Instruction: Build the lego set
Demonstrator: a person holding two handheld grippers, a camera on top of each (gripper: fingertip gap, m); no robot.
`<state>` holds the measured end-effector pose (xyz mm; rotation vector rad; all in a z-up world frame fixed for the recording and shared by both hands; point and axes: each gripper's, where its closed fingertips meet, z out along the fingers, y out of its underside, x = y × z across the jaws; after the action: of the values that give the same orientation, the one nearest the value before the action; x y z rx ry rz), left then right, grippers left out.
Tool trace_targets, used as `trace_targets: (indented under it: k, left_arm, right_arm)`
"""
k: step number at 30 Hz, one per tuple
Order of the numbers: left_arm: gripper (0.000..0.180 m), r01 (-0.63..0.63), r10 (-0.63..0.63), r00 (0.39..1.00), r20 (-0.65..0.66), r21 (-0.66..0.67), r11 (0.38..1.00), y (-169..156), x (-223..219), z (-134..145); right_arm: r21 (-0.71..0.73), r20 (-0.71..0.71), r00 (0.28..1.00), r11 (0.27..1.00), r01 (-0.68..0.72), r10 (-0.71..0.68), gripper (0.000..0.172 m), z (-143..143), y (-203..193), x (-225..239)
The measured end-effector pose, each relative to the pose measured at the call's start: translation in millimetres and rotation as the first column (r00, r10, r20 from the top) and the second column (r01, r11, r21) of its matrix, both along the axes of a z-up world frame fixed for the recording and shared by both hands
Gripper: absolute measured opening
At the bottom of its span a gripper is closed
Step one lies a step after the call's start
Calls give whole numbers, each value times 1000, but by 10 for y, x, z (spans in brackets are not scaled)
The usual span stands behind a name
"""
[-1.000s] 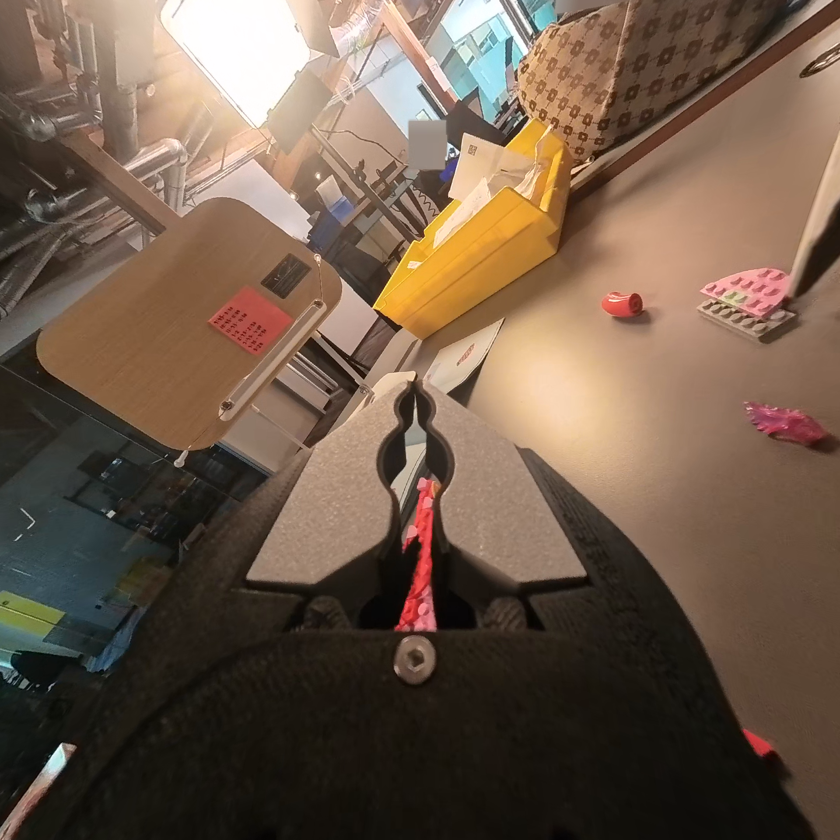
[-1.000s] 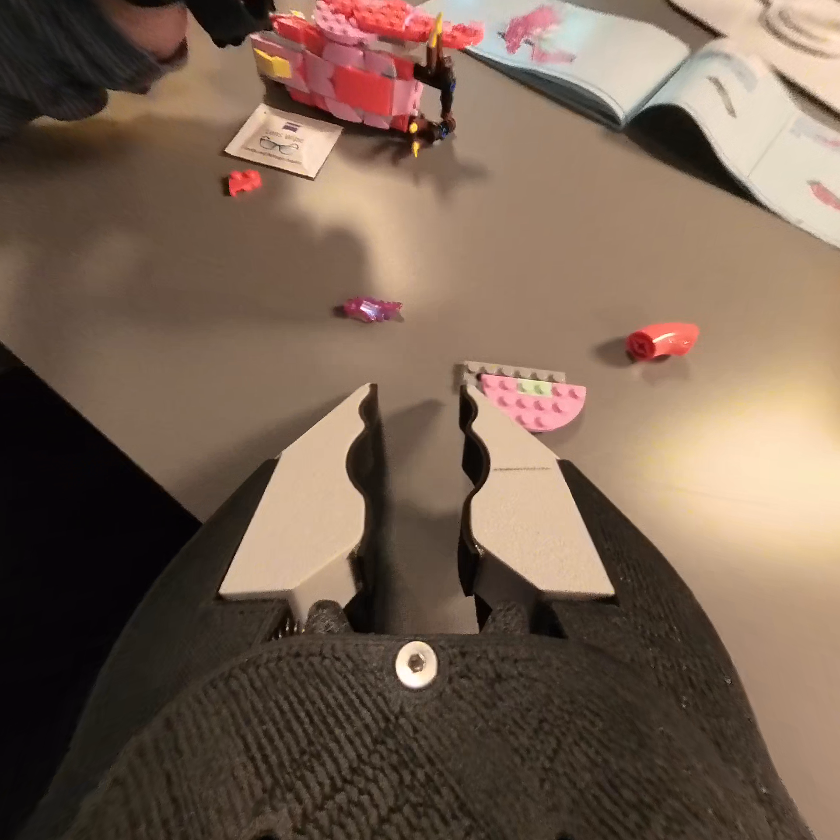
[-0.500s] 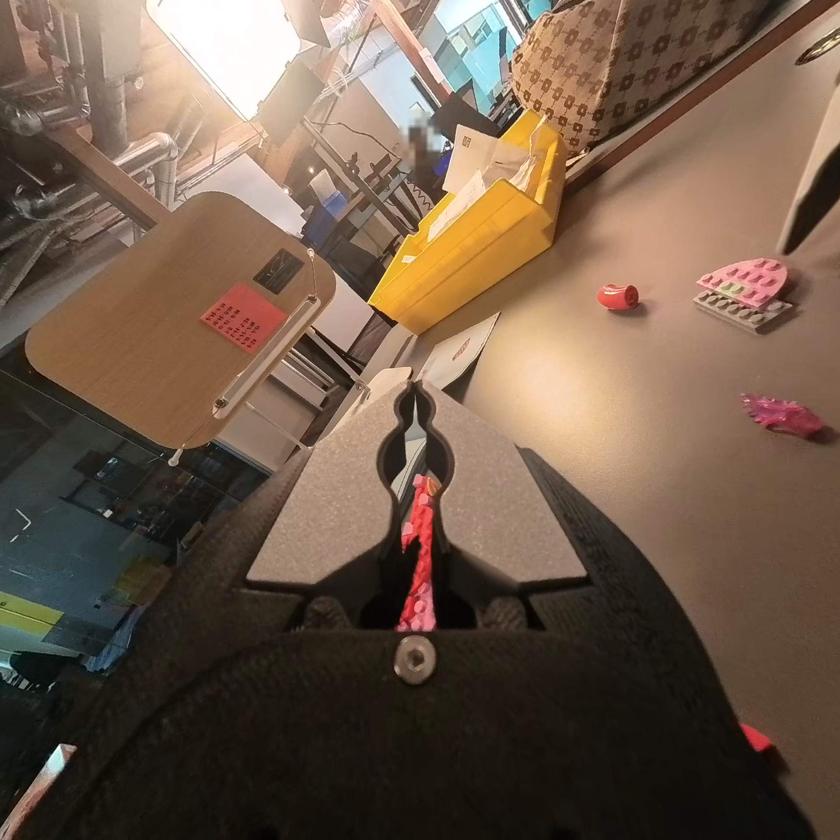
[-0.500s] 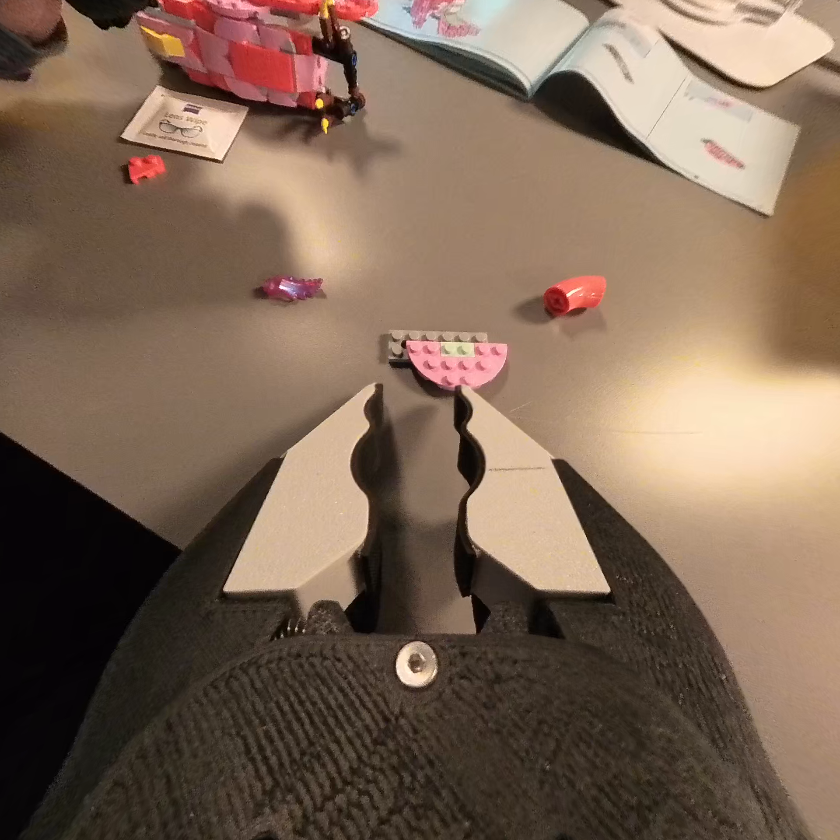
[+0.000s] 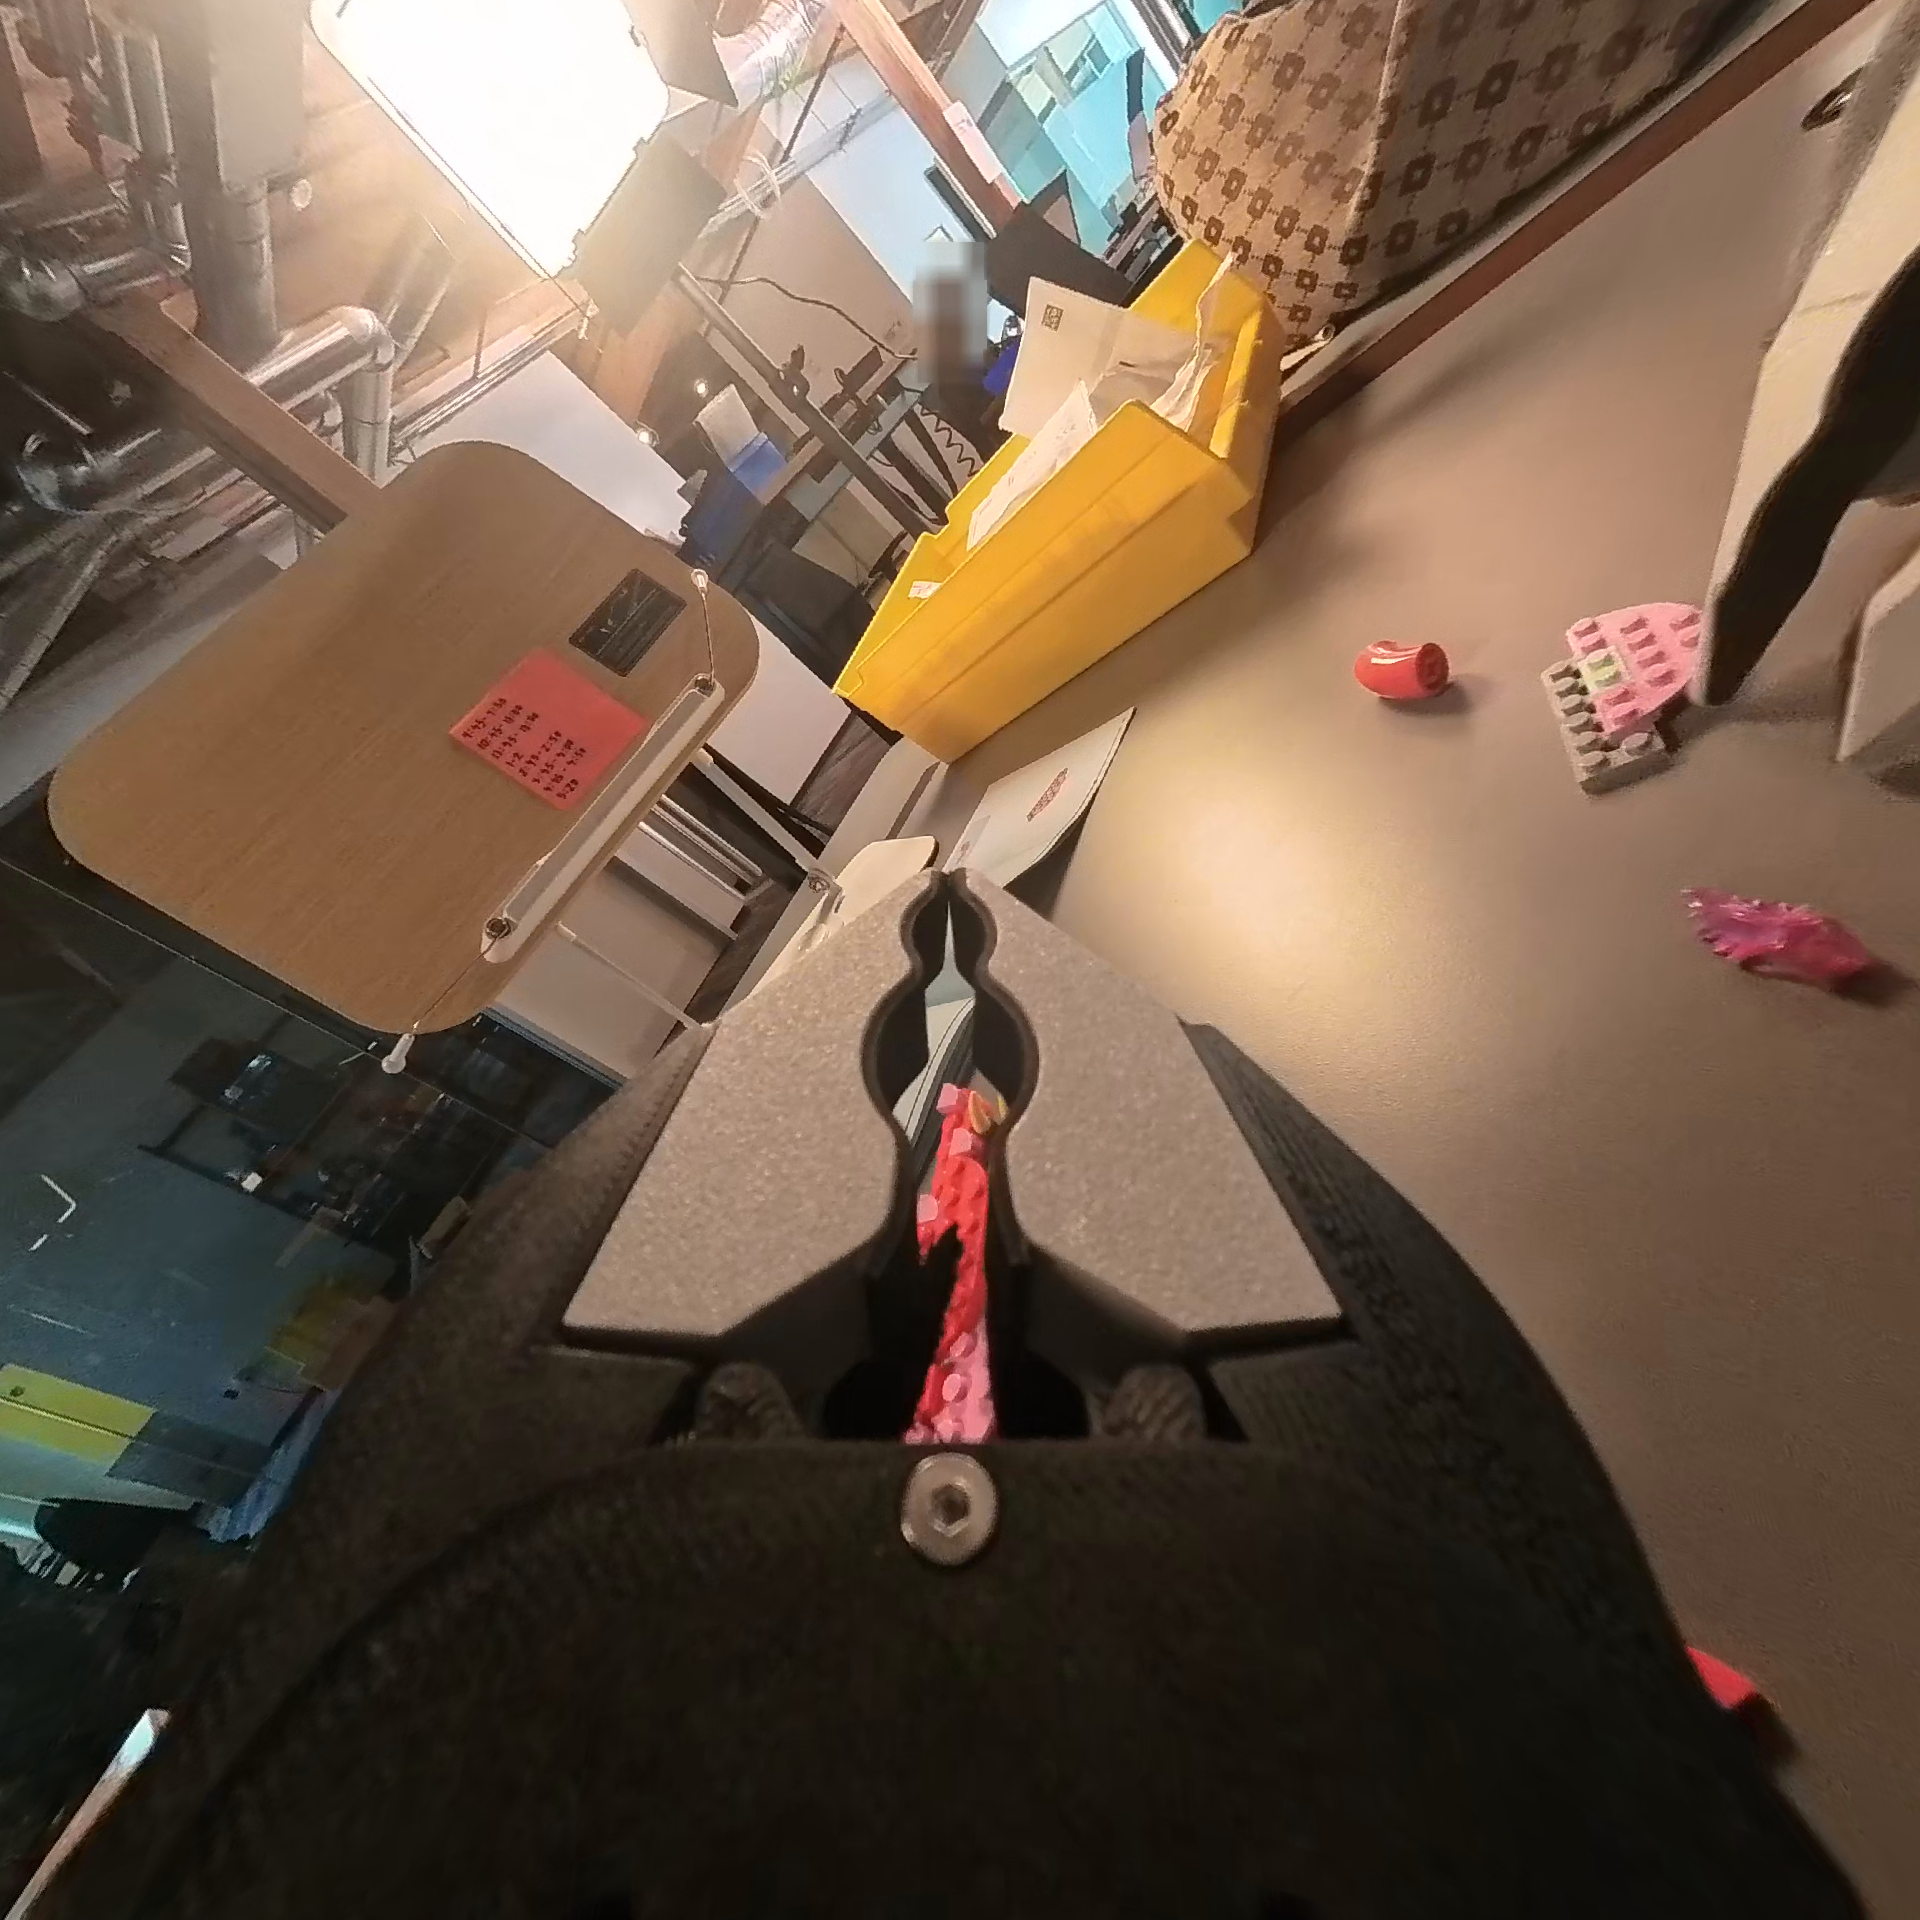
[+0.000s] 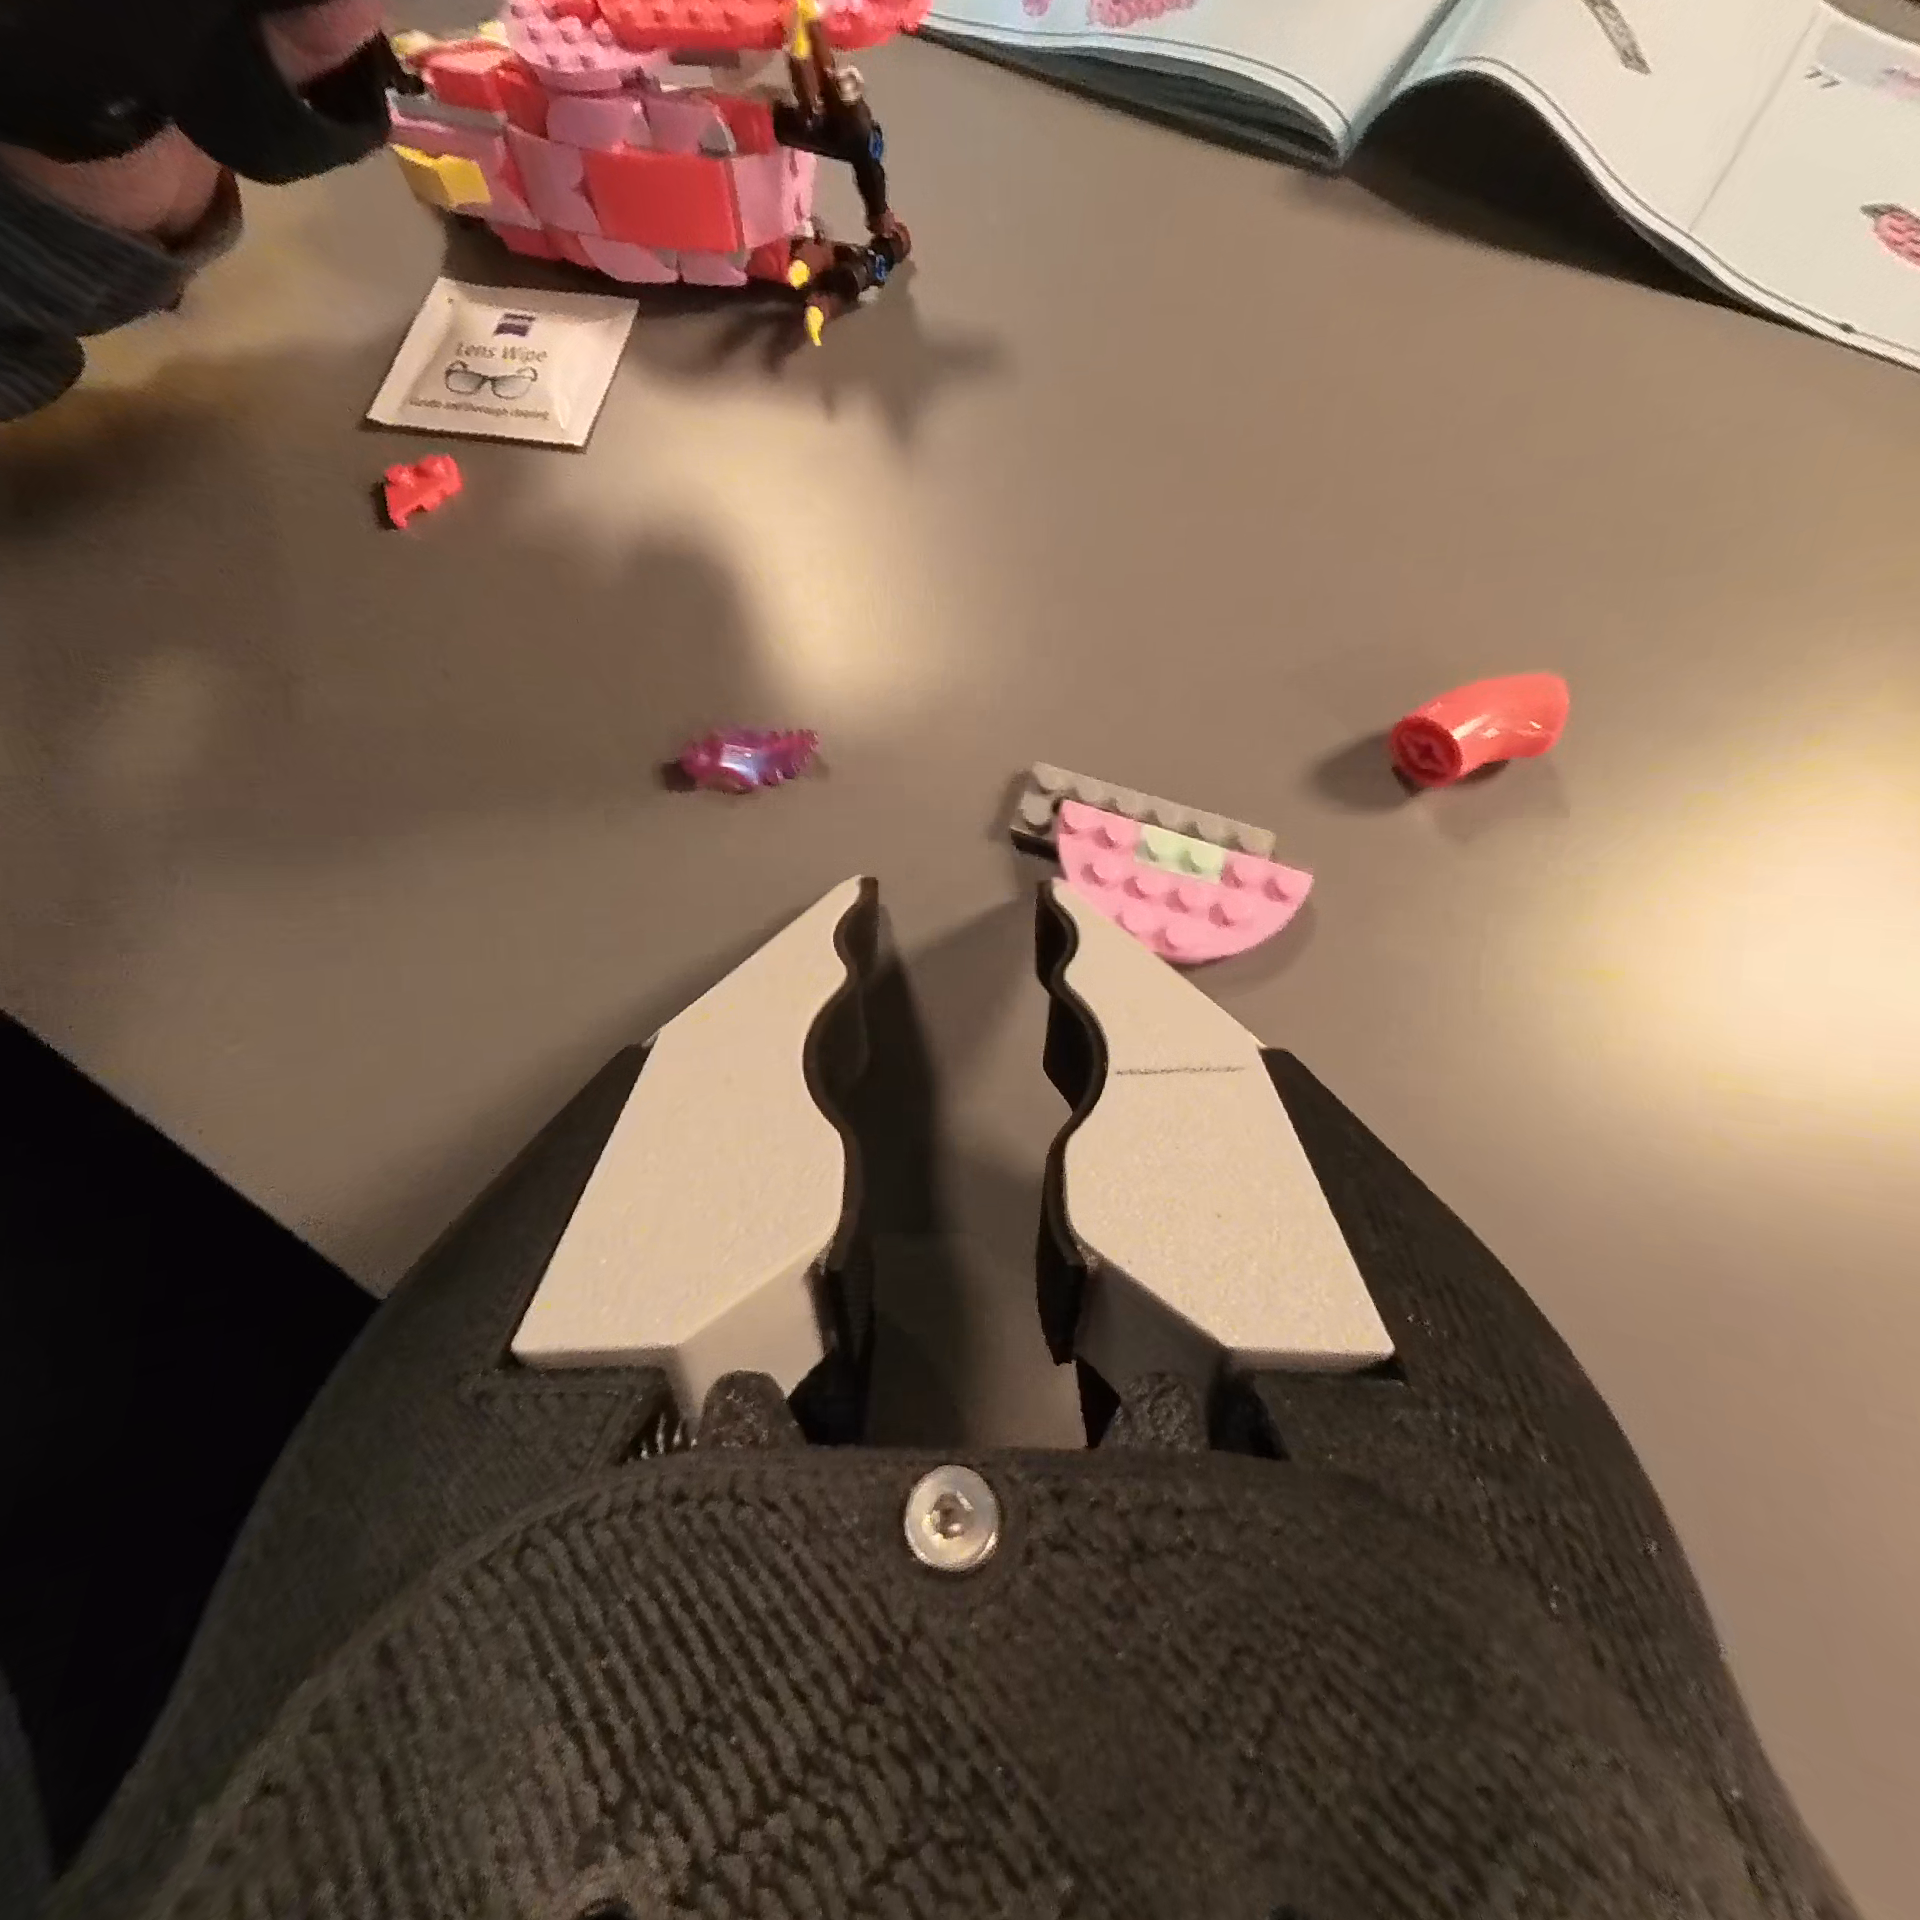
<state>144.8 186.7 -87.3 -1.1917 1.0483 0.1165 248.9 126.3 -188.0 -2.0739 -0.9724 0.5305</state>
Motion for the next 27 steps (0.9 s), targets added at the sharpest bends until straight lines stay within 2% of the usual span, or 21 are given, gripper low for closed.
trace_targets:
  k: [4, 7, 9, 10, 12, 13, 15, 18, 23, 27]
  left_arm:
    - [0, -3, 3, 1000, 0, 6, 1000, -2, -7, 12]
    - [0, -4, 4, 1000, 5, 10, 1000, -2, -8, 20]
    - [0, -28, 27, 999, 23, 56, 998, -3, -36, 86]
    - [0, -50, 43, 998, 51, 139, 989, -32, -71, 207]
    - [0, -70, 47, 995, 92, 266, 962, -130, -124, 410]
    - [0, -85, 54, 992, 118, 284, 955, -148, -157, 471]
    - [0, -113, 67, 985, 161, 296, 948, -148, -226, 540]
    - [0, -142, 87, 974, 208, 269, 953, -93, -317, 547]
    - [0, -160, 106, 966, 235, 225, 961, -7, -368, 469]
    - [0, -171, 130, 972, 196, 209, 963, 71, -364, 347]
  right_arm:
    - [72, -73, 997, 997, -11, 16, 29, 206, 43, -51]
    - [272, -205, 977, 955, 117, -61, 28, 621, 303, 106]
    - [455, -309, 941, 848, 272, -136, 22, 972, 554, 335]
    - [530, -368, 915, 770, 354, -166, 17, 1136, 671, 467]
    - [591, -485, 854, 649, 479, -189, 6, 1364, 846, 645]
    - [586, -526, 833, 637, 501, -171, 3, 1412, 912, 639]
    - [606, -539, 831, 620, 498, -141, 1, 1429, 1081, 572]
    - [668, -490, 847, 535, 516, -206, 0, 1343, 1494, 636]
    - [708, -433, 863, 495, 504, -260, 0, 1271, 2048, 658]
    - [686, -443, 840, 484, 543, -313, 0, 1238, 2407, 715]
